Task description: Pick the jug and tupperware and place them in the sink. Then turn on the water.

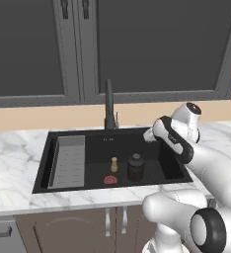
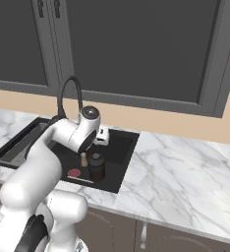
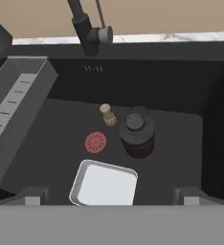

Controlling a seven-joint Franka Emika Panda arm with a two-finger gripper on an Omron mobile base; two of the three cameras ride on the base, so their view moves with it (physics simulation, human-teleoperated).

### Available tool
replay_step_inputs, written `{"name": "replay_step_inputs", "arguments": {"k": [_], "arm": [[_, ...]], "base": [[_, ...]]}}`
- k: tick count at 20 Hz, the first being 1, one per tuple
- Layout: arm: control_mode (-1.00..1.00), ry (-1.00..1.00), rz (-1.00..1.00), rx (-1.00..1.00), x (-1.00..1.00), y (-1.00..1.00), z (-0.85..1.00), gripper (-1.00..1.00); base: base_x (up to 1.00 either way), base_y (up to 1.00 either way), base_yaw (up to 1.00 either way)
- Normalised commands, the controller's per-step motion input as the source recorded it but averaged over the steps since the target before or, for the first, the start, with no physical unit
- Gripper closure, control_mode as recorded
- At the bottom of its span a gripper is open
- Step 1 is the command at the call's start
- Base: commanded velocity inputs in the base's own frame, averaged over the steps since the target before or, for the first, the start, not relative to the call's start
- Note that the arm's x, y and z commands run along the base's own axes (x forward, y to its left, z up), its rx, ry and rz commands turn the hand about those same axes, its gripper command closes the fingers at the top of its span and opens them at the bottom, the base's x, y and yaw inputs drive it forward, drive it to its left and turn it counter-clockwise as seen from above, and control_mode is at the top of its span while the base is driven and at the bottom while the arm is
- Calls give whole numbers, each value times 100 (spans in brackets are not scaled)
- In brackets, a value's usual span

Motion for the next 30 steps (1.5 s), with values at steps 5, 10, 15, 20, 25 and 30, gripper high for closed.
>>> {"name": "replay_step_inputs", "arguments": {"k": [5,10,15,20,25,30], "arm": [[-100,-1,0,9,11,-13,21,-100],[-100,-5,0,9,7,-7,17,-100],[-100,-23,0,10,1,0,5,-100],[-100,-31,0,5,0,9,0,-100],[-100,-29,-3,-2,0,24,0,-100],[-100,-24,-2,0,19,29,0,-100]], "base": [[0,0,0],[0,0,0],[0,0,0],[0,0,0],[0,0,0],[0,0,0]]}}
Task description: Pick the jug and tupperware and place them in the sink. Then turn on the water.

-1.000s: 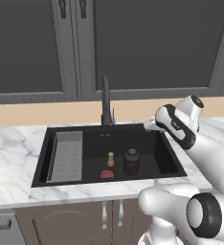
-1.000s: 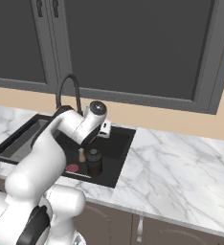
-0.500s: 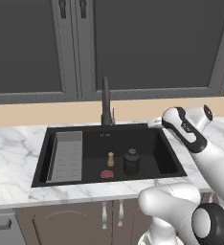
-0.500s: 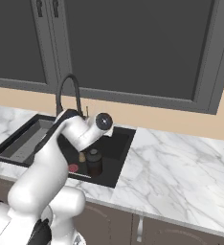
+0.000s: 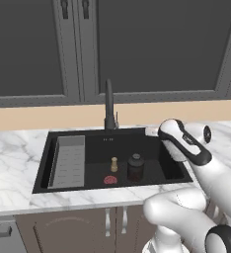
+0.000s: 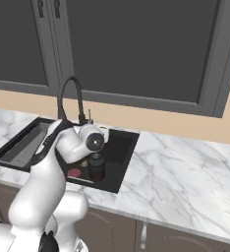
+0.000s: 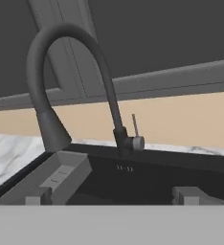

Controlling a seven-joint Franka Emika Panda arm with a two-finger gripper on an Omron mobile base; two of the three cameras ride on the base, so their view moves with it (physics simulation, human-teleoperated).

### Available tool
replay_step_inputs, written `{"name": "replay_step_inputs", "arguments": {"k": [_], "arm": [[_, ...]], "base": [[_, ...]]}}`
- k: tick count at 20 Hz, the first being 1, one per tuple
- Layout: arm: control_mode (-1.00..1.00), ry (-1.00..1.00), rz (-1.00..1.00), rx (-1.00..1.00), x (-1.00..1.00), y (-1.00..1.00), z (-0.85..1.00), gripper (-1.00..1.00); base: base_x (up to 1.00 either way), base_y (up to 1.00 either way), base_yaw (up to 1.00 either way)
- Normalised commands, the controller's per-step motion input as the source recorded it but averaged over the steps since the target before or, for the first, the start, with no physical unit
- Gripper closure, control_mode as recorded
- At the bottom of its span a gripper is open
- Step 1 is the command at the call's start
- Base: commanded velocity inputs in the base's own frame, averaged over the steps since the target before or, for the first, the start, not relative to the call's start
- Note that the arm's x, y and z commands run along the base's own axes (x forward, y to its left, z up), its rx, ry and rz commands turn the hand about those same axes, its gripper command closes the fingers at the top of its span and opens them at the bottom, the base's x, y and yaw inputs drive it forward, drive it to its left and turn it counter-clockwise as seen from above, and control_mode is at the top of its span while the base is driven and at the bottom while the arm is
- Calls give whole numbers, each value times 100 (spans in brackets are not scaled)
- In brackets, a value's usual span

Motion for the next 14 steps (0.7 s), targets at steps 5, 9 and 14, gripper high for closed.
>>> {"name": "replay_step_inputs", "arguments": {"k": [5,9,14], "arm": [[-100,-11,5,0,27,0,0,-100],[-100,-7,15,0,5,-29,0,-100],[-100,-1,11,0,5,-21,0,-100]], "base": [[0,0,0],[0,0,0],[0,0,0]]}}
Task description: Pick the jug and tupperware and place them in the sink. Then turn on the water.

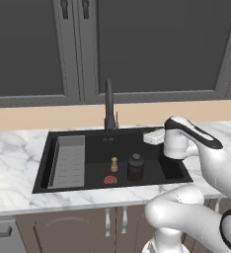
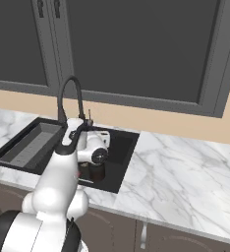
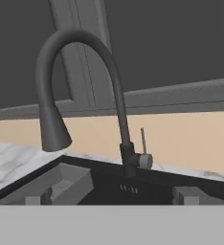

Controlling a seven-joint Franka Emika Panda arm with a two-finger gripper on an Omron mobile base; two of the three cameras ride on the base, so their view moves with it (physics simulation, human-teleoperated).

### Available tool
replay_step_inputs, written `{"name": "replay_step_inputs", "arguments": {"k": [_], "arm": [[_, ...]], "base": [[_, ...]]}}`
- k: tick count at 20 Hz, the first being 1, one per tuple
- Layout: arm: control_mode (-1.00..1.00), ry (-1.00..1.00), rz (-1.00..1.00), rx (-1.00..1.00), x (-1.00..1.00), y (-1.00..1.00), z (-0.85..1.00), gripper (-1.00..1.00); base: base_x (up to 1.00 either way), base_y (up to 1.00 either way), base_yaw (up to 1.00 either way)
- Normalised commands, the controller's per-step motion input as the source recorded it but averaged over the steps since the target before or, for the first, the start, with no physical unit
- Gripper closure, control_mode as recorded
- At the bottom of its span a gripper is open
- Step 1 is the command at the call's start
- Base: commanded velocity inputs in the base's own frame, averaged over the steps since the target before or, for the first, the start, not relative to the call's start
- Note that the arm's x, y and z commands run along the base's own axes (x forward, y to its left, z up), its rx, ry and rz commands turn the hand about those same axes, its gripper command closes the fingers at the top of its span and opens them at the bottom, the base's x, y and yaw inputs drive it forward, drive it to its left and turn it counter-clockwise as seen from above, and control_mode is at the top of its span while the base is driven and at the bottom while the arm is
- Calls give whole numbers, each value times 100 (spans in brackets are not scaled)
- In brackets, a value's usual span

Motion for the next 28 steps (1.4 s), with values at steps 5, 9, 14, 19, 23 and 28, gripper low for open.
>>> {"name": "replay_step_inputs", "arguments": {"k": [5,9,14,19,23,28], "arm": [[-100,0,7,-3,0,-3,3,-100],[-100,0,1,-5,0,0,10,-100],[-100,0,0,-6,0,2,23,-100],[-100,0,0,-7,20,6,15,-100],[-100,0,0,-1,24,0,0,-100],[-100,-2,0,0,12,0,0,-100]], "base": [[0,0,0],[0,0,0],[0,0,0],[0,0,0],[0,0,0],[0,0,0]]}}
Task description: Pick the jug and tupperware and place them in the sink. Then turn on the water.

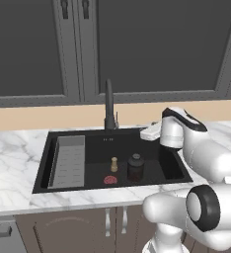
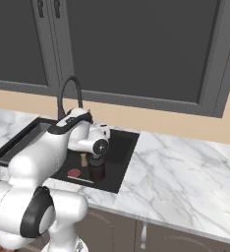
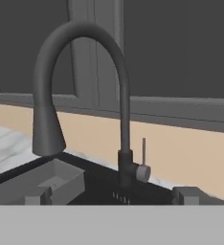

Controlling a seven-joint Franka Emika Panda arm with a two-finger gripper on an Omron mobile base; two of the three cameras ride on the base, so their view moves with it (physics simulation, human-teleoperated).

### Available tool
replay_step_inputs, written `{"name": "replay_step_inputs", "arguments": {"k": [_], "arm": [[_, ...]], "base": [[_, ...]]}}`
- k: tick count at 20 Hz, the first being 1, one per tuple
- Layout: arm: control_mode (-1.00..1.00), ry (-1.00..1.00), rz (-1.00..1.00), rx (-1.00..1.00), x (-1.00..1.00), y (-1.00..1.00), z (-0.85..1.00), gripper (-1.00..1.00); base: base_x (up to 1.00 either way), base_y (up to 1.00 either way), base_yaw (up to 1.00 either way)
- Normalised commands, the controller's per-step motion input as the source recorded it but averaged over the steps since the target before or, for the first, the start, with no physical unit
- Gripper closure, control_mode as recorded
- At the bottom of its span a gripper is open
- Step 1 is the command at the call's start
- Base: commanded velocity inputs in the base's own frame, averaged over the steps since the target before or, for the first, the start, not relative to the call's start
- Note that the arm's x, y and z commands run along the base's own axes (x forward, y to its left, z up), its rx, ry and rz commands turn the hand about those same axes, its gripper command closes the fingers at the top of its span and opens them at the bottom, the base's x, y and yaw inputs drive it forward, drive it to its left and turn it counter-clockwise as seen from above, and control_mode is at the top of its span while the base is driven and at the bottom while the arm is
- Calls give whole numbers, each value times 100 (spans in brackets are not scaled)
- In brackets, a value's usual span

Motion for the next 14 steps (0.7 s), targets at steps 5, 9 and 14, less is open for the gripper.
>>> {"name": "replay_step_inputs", "arguments": {"k": [5,9,14], "arm": [[-100,-6,0,0,8,1,0,-100],[-100,-7,0,0,14,12,0,-100],[-100,-5,0,0,17,14,0,-100]], "base": [[0,0,0],[0,0,0],[0,0,0]]}}
